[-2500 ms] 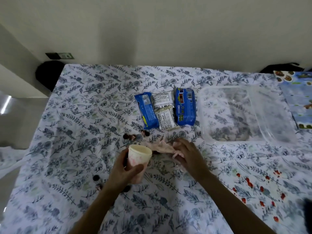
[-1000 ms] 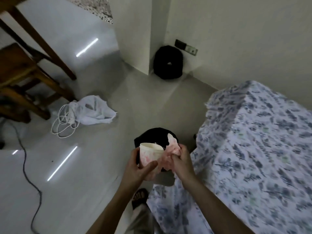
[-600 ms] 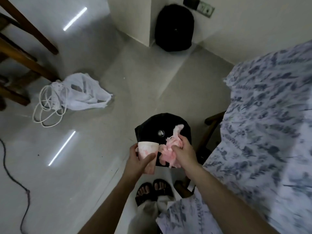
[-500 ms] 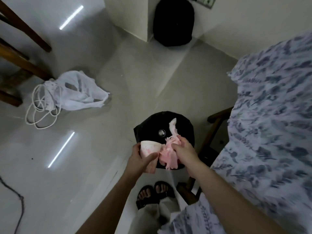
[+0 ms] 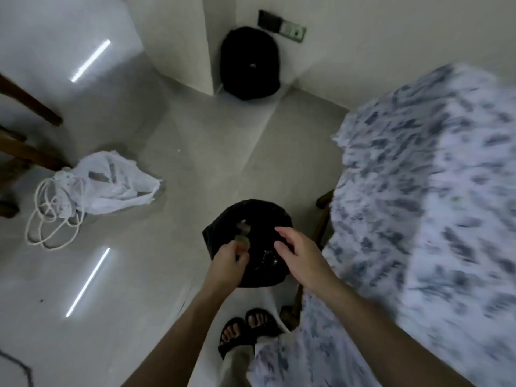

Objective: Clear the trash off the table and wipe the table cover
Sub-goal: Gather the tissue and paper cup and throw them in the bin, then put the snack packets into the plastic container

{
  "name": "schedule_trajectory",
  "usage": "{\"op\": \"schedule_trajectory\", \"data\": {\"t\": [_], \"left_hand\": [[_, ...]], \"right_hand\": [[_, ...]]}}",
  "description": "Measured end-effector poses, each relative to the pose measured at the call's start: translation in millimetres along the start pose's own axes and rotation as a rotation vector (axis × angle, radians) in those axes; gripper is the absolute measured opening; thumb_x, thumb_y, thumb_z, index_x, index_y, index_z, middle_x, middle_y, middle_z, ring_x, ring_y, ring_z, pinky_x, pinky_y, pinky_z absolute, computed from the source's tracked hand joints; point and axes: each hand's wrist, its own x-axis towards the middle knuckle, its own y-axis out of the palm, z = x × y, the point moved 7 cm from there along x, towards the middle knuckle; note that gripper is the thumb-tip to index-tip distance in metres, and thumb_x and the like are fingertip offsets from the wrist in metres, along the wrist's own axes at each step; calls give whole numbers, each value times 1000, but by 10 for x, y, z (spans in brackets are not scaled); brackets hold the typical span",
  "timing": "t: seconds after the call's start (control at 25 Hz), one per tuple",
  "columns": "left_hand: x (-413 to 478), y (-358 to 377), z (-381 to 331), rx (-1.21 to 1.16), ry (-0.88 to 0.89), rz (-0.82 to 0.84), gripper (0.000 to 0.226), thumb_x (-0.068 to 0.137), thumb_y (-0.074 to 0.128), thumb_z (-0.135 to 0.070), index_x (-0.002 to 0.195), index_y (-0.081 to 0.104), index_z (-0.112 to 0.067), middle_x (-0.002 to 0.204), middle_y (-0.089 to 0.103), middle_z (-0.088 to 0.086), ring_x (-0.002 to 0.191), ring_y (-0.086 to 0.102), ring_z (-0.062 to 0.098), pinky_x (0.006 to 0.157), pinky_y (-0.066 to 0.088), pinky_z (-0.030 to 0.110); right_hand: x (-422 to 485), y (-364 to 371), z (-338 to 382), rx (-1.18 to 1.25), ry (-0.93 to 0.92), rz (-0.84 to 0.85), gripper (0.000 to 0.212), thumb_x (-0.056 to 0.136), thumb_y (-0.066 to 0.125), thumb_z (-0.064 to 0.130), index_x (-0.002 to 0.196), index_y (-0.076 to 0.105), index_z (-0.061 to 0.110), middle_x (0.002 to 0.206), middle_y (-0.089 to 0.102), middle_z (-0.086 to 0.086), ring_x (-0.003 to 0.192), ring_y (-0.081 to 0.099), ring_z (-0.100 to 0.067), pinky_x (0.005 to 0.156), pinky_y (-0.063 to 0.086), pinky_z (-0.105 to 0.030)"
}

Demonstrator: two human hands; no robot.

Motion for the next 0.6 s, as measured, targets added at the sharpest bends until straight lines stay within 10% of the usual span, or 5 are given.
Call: {"op": "schedule_trajectory", "data": {"t": [0.2, 0.4, 0.6], "left_hand": [[-1028, -223, -1735, -251, 123, 2, 18, 93, 54, -20, 102, 64, -8, 96, 66, 3, 95, 60, 20, 82, 43, 29], [-1832, 588, -3039, -227, 335, 218, 8, 93, 55, -20, 89, 59, -15, 92, 65, 9, 88, 60, 24, 87, 48, 39], [-2563, 1843, -3781, -71, 511, 449, 19, 95, 53, -22, 104, 60, -6, 91, 59, -1, 87, 59, 16, 72, 46, 15]], "right_hand": [[-1564, -1236, 541, 166, -119, -319, 30, 98, 48, 26, 127, 53, 27, 128, 54, 18, 114, 49, 14, 94, 41, -9], [-2938, -2235, 66, 303, -70, -613, 29, 95, 53, 22, 124, 55, 28, 127, 57, 9, 118, 53, 0, 94, 44, -17], [-3807, -2993, -972, 355, 10, -822, 35, 96, 50, 22, 131, 47, 22, 136, 50, 4, 119, 54, -13, 92, 46, -20]]}}
